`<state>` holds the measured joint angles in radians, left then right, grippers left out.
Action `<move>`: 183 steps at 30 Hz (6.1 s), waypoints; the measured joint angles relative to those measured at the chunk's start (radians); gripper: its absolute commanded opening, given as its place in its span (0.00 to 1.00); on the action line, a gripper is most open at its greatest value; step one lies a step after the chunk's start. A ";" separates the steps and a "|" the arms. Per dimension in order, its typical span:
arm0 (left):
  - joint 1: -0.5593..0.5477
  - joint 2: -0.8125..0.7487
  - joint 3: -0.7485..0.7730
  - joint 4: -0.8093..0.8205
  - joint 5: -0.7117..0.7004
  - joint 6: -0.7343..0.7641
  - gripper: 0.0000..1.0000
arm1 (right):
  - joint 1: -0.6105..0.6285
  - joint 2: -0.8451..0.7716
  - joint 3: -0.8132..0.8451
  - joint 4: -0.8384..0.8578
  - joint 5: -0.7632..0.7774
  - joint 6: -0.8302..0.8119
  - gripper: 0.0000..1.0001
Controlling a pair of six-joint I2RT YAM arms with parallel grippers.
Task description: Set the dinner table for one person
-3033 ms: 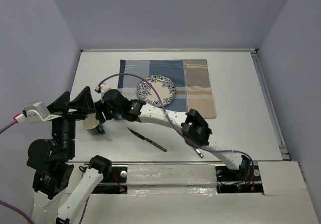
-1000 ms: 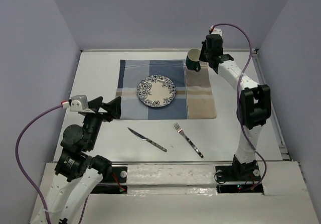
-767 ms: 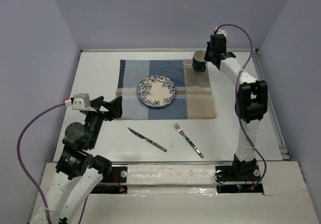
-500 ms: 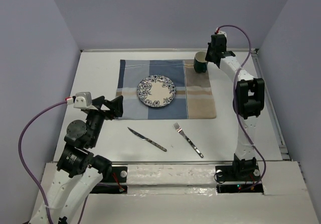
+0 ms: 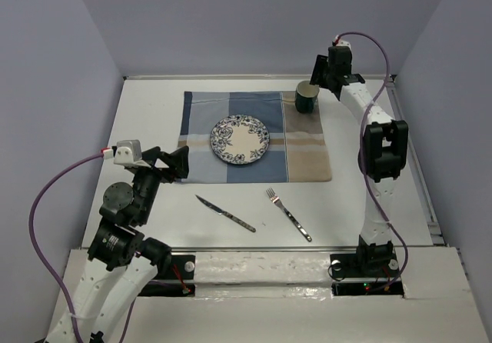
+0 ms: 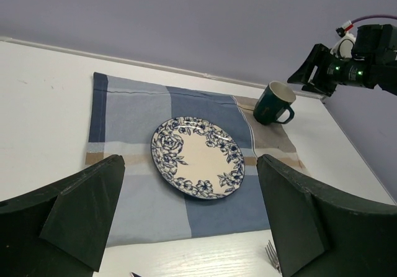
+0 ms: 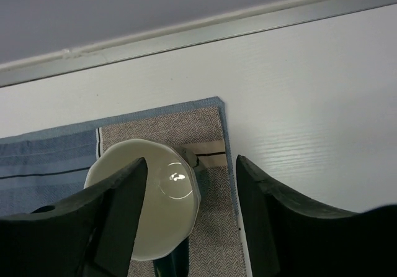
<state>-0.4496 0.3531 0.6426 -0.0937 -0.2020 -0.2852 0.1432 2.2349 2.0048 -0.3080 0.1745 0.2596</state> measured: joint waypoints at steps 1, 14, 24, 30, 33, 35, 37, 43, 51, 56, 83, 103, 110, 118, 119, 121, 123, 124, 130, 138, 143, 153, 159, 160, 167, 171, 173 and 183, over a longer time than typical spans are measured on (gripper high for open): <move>0.001 0.000 0.000 0.000 0.000 0.000 0.99 | 0.000 -0.007 0.000 -0.003 -0.006 -0.001 0.68; 0.006 -0.004 0.000 0.001 0.013 0.000 0.99 | 0.279 -0.766 -0.898 0.151 -0.261 0.083 0.61; 0.006 -0.031 0.000 0.003 0.028 0.000 0.99 | 0.582 -1.006 -1.300 -0.086 -0.229 0.215 0.65; 0.006 -0.034 0.000 0.007 0.035 -0.001 0.99 | 0.629 -1.054 -1.326 -0.166 -0.184 0.288 0.64; 0.006 -0.042 0.000 0.007 0.035 -0.001 0.99 | 0.687 -1.035 -1.344 -0.184 -0.179 0.322 0.61; 0.007 -0.050 0.000 0.007 0.035 -0.001 0.99 | 0.715 -1.011 -1.348 -0.198 -0.174 0.333 0.59; 0.009 -0.056 0.000 0.007 0.035 -0.001 0.99 | 0.734 -0.990 -1.348 -0.204 -0.165 0.342 0.57; 0.013 -0.061 0.000 0.007 0.036 -0.001 0.99 | 0.755 -0.919 -1.344 -0.211 -0.126 0.351 0.51; 0.013 -0.064 0.000 0.007 0.036 -0.001 0.99 | 0.781 -0.856 -1.304 -0.224 -0.081 0.351 0.00; 0.013 -0.064 0.000 0.007 0.036 -0.001 0.99 | 0.827 -0.862 -1.243 -0.305 -0.047 0.359 0.00; 0.035 -0.098 0.000 -0.040 -0.116 -0.005 0.99 | 0.807 0.250 0.297 -0.135 0.095 0.345 0.00; 0.018 -0.100 0.000 -0.039 -0.105 -0.005 0.99 | 0.752 0.375 0.371 -0.134 0.055 0.481 0.00; 0.017 -0.099 0.000 -0.039 -0.100 -0.005 0.99 | 0.740 0.388 0.377 -0.133 0.028 0.497 0.20; 0.017 -0.099 0.000 -0.039 -0.097 -0.005 0.99 | 0.739 0.405 0.394 -0.133 0.011 0.500 0.44; 0.017 -0.099 0.000 -0.039 -0.097 -0.005 0.99 | 0.739 0.406 0.395 -0.133 0.010 0.499 0.44; 0.017 -0.099 0.000 -0.038 -0.097 -0.005 0.99 | 0.739 0.406 0.395 -0.133 0.009 0.497 0.44; 0.017 -0.099 0.000 -0.038 -0.097 -0.005 0.99 | 0.739 0.406 0.396 -0.132 0.009 0.496 0.44; 0.017 -0.099 0.000 -0.039 -0.097 -0.005 0.99 | 0.739 0.406 0.396 -0.132 0.008 0.496 0.44; 0.017 -0.099 0.000 -0.039 -0.097 -0.005 0.99 | 0.740 0.355 0.319 -0.075 -0.021 0.482 0.44; 0.017 -0.090 0.000 -0.038 -0.089 -0.004 0.99 | 0.781 -0.153 -0.283 0.169 -0.145 0.324 0.47; 0.017 -0.082 0.000 -0.037 -0.074 -0.004 0.99 | 0.846 -0.459 -0.664 0.264 -0.251 0.196 0.54; 0.031 -0.054 0.000 -0.029 -0.051 -0.004 0.99 | 1.012 -0.527 -1.010 0.115 -0.272 0.061 0.54; 0.057 -0.047 0.000 -0.028 -0.037 -0.004 0.99 | 1.026 -0.505 -1.008 0.093 -0.202 0.039 0.43; 0.060 -0.047 0.000 -0.027 -0.034 -0.004 0.99 | 1.042 -0.487 -0.999 0.086 -0.168 0.032 0.39; 0.072 -0.043 0.000 -0.021 -0.027 -0.004 0.99 | 1.082 -0.459 -0.966 0.071 -0.090 0.018 0.00; 0.072 -0.037 0.000 -0.019 -0.024 -0.004 0.99 | 1.085 -0.466 -0.964 0.063 -0.056 0.024 0.00; 0.072 -0.036 0.000 -0.018 -0.023 -0.004 0.99 | 1.089 -0.489 -0.974 0.054 -0.043 0.024 0.00; 0.079 -0.036 0.000 -0.015 -0.015 -0.004 0.99 | 0.900 -0.838 -1.007 0.182 0.120 0.035 0.00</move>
<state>-0.3710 0.3168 0.6430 -0.1089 -0.2173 -0.2893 1.0435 1.3968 0.9977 -0.1257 0.2947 0.2947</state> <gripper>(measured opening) 0.989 0.083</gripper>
